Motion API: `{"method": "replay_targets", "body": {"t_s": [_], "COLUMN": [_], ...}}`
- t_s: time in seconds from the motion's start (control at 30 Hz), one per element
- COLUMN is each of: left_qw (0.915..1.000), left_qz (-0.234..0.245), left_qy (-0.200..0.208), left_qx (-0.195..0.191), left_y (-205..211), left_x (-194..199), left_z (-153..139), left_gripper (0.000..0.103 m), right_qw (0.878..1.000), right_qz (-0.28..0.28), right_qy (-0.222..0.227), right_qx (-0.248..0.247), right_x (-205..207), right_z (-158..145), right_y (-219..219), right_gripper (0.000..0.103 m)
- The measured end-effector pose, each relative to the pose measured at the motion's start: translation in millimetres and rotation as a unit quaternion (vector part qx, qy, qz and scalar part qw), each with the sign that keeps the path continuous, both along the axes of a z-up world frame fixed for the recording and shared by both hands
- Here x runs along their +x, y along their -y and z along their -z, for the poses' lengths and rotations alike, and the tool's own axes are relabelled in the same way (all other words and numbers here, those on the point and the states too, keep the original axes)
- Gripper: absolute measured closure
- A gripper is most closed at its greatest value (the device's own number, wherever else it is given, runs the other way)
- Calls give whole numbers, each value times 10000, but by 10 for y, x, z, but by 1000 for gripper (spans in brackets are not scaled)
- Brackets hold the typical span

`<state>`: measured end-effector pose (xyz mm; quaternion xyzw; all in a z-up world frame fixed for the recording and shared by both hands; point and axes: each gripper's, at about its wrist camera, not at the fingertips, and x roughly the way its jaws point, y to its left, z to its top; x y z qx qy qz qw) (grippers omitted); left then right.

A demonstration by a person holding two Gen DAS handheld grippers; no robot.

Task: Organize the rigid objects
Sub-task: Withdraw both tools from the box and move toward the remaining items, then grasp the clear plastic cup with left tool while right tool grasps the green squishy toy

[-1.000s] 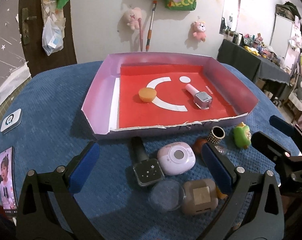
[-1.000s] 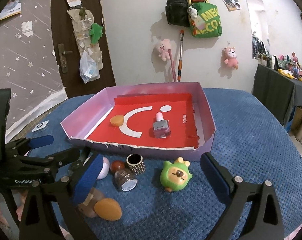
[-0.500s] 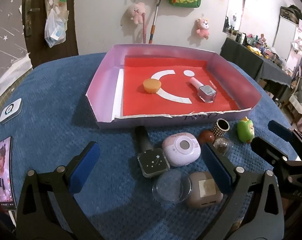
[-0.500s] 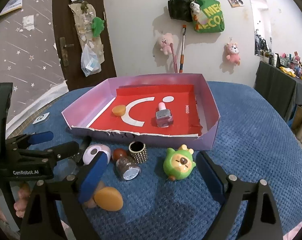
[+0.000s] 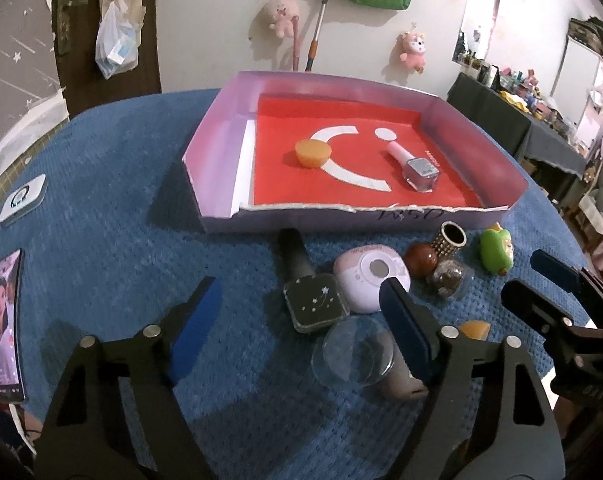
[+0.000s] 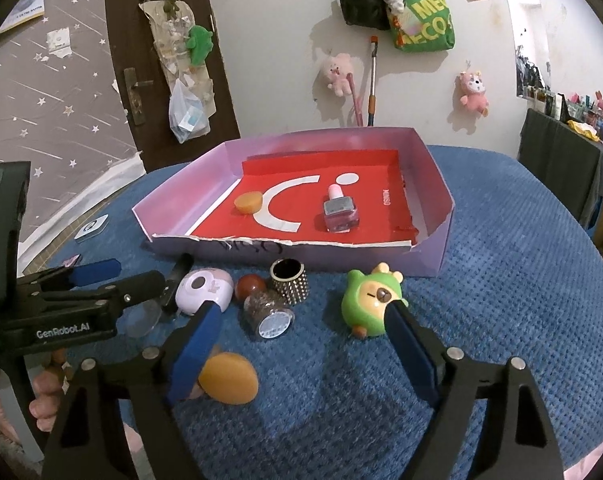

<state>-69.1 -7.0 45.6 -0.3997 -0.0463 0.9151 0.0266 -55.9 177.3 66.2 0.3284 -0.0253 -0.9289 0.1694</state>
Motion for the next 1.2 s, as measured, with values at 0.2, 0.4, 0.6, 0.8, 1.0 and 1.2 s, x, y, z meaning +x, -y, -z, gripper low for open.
{"method": "replay_targets", "body": {"t_s": [0.2,0.4,0.6,0.8,1.0,1.2], "left_qw": [9999,10000,9999,9993,9975,9971], "left_qz": [32,41,88,376,465,574], "left_qy": [57,31,92,-7,192,236], "left_qx": [97,71,49,58,503,442], "left_y": [35,49,22,-88,-95,-193], "left_x": [44,79,98,291,255,347], "left_z": [43,38,22,-72,62,135], "left_gripper": [44,52,57,58,58,58], "right_qw": [10000,9999,9995,9988,9984,9980], "right_qz": [-6,11,265,435,484,542], "right_qy": [65,157,173,230,306,286], "right_qx": [-9,12,85,71,10,128], "right_x": [25,35,-67,-131,-240,-334], "right_z": [26,92,116,155,216,245], "right_y": [-4,-9,-120,-243,-291,-293], "right_gripper": [21,26,29,30,30,32]}}
